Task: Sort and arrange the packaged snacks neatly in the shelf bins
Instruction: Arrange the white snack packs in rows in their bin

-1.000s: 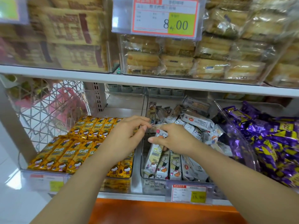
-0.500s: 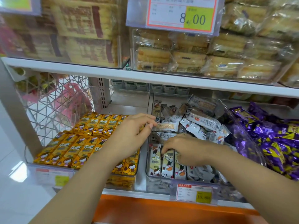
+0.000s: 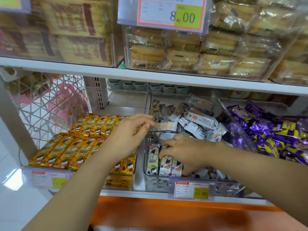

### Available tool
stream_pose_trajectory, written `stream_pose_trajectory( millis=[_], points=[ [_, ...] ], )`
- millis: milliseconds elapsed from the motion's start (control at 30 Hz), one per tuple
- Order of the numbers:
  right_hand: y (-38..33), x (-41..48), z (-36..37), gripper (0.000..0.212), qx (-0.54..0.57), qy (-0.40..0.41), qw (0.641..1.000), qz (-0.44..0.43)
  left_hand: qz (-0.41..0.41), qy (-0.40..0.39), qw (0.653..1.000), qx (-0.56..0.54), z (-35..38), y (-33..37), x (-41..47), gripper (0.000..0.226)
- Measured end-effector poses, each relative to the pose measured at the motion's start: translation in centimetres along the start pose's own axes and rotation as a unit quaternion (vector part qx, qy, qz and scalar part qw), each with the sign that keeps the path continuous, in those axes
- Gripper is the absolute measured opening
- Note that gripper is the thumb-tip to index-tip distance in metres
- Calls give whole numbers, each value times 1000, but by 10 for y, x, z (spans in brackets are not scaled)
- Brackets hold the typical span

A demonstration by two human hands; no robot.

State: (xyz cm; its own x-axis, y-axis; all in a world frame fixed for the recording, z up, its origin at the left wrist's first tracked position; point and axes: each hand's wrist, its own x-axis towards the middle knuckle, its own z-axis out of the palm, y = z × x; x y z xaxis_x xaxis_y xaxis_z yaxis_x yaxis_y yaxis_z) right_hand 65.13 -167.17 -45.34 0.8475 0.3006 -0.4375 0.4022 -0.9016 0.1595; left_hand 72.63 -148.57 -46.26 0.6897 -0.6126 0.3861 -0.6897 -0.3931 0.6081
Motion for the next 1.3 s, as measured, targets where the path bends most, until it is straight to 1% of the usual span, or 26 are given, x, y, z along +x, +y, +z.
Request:
stream_pose_trajectory(
  millis=[133, 233, 300, 367, 400, 433, 467, 533, 600, 667, 733, 867, 900, 967, 1000, 1033, 1100, 1167, 1233, 1300],
  points=[
    [8, -10, 0, 69, 77, 85, 993, -13, 1, -3, 1000, 6, 0, -1, 0, 23],
    [16, -23, -8, 59, 172, 162, 971, 24, -1, -4, 1000, 4, 0, -1, 1, 23],
    [17, -30, -14, 56, 253, 230, 938, 62, -2, -3, 1000, 8, 0, -1, 2, 23],
    [14, -30, -17, 57, 354, 283, 887, 86, -1, -2, 1000, 11, 1, -1, 2, 23],
    [11, -28, -16, 60, 385, 294, 869, 101, -2, -2, 1000, 11, 1, -1, 3, 23],
    [7, -24, -14, 64, 393, 295, 863, 115, -3, -2, 1000, 11, 1, -1, 3, 23],
    [2, -21, -12, 66, 386, 292, 866, 127, -4, -2, 1000, 11, 1, -1, 3, 23],
    [-8, -13, -6, 62, 356, 281, 880, 139, -3, 0, 1000, 9, 1, 0, 3, 23],
    [-15, -7, -1, 56, 301, 257, 903, 167, -1, 4, 1000, 5, 1, 1, 2, 23],
    [-20, 1, 0, 53, 236, 222, 922, 213, 0, 5, 1000, 2, 1, 0, 1, 23],
    [-22, 7, -4, 52, 188, 195, 932, 242, 3, 5, 1000, 4, 1, -1, 1, 23],
    [-22, 12, -7, 54, 93, 139, 950, 262, 4, 5, 1000, -2, 1, -3, 2, 22],
    [-22, 14, -4, 51, 79, 133, 954, 257, 4, 4, 1000, -3, 1, -3, 2, 22],
    [-19, 14, 0, 41, 95, 142, 959, 228, 4, 2, 1000, -6, 1, -3, 2, 23],
    [-17, 11, 0, 37, 110, 135, 963, 206, 4, 2, 1000, -8, 1, -3, 2, 23],
    [-15, 8, -2, 38, 124, 112, 970, 177, 2, 0, 1000, -9, 1, -3, 2, 23],
    [-8, 0, -6, 58, 138, 36, 982, 126, 1, -2, 1000, -7, 0, -2, 2, 24],
    [-5, -4, -7, 72, 138, -21, 985, 103, 1, -1, 1000, -5, 0, -1, 2, 24],
    [-3, -5, -5, 75, 134, -14, 987, 93, 3, 1, 1000, -5, 0, 0, 2, 24],
    [-4, -4, -4, 74, 125, 21, 988, 85, 3, 1, 1000, -6, 0, 0, 2, 24]
  ],
)
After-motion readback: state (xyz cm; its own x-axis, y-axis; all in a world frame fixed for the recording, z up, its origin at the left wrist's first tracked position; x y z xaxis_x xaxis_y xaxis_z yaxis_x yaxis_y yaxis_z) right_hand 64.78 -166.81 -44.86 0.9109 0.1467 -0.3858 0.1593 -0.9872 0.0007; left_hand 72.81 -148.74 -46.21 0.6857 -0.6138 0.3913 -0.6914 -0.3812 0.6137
